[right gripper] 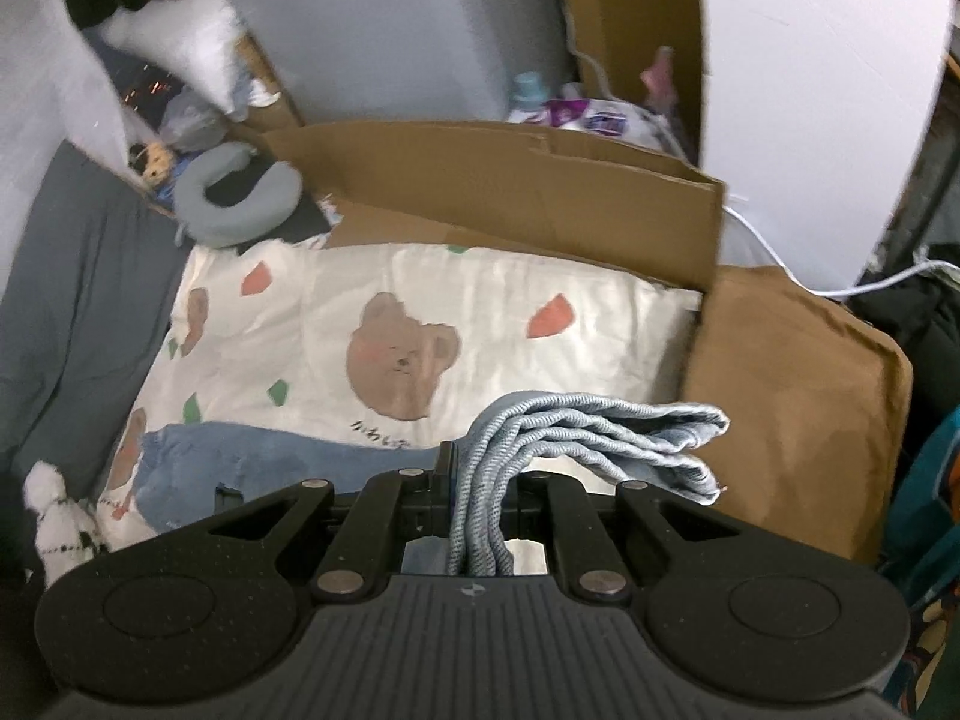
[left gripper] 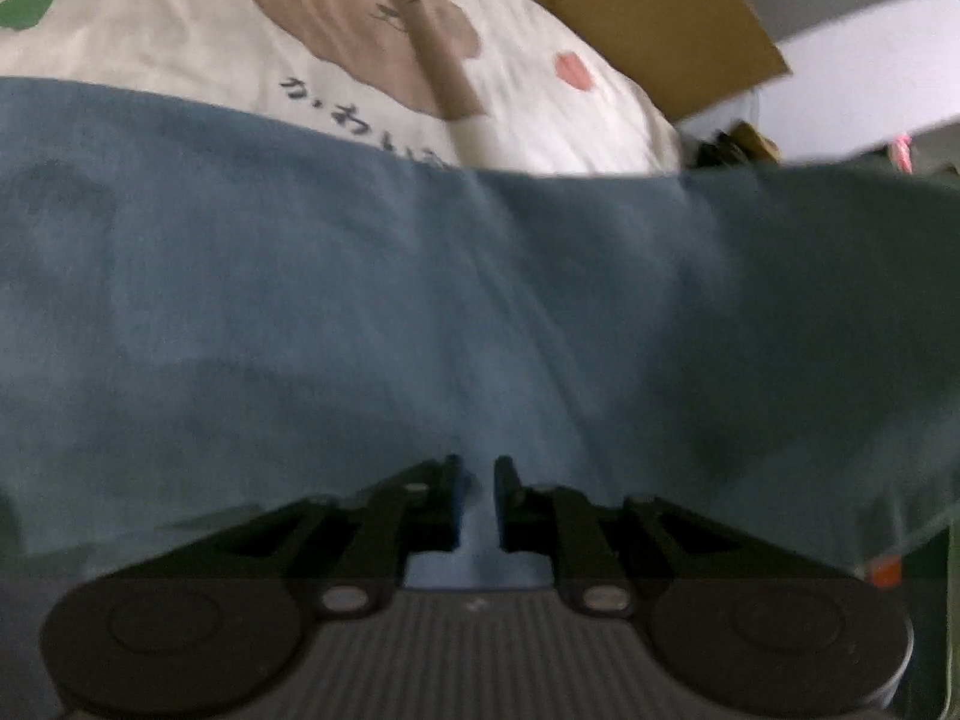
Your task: Fold clothes
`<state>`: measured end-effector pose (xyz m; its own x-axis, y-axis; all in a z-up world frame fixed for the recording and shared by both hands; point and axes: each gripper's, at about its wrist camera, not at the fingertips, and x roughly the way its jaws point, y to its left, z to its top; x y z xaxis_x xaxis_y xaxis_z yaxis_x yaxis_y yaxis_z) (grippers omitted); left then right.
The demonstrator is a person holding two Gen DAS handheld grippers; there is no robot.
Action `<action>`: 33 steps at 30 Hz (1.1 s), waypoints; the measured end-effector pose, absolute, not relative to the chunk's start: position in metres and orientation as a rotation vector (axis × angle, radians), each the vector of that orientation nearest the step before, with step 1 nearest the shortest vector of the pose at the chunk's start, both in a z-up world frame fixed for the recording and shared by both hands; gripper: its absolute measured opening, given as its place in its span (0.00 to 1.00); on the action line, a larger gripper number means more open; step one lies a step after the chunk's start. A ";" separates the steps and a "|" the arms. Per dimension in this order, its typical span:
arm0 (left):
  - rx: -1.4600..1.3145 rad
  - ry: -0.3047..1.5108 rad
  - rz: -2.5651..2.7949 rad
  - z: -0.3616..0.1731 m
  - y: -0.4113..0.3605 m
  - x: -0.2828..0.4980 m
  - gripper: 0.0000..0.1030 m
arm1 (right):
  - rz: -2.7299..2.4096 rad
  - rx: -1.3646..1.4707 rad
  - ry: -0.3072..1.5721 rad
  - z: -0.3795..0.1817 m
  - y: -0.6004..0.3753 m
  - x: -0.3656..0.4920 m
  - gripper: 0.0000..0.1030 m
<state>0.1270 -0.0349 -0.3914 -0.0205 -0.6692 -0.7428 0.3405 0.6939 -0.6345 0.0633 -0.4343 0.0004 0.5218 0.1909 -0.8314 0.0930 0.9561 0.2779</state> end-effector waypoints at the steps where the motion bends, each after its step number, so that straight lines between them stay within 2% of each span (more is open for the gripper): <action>1: -0.312 1.364 -0.829 -0.389 -0.030 0.124 0.19 | 0.066 0.295 1.029 0.005 -0.428 0.066 0.08; 4: -0.324 1.339 -0.809 -0.380 -0.013 0.119 0.23 | 0.088 0.274 1.046 0.017 -0.408 0.076 0.08; 9: -0.372 1.267 -0.752 -0.357 0.027 0.113 0.52 | 0.132 0.246 1.061 0.038 -0.373 0.092 0.08; 15: -0.430 1.178 -0.660 -0.326 0.090 0.112 0.60 | 0.186 0.159 1.128 0.053 -0.318 0.118 0.08; 24: -0.524 1.072 -0.480 -0.294 0.184 0.100 0.62 | 0.269 0.048 1.192 0.069 -0.228 0.158 0.08; 33: -0.619 0.994 -0.368 -0.275 0.242 0.080 0.64 | 0.293 0.024 1.227 0.055 -0.157 0.180 0.09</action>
<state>0.0803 0.2423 -0.2748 0.5049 -0.5535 -0.6623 0.0117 0.7716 -0.6360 0.1803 -0.1569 0.0547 0.3040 0.2343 -0.9234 -0.2085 0.9622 0.1755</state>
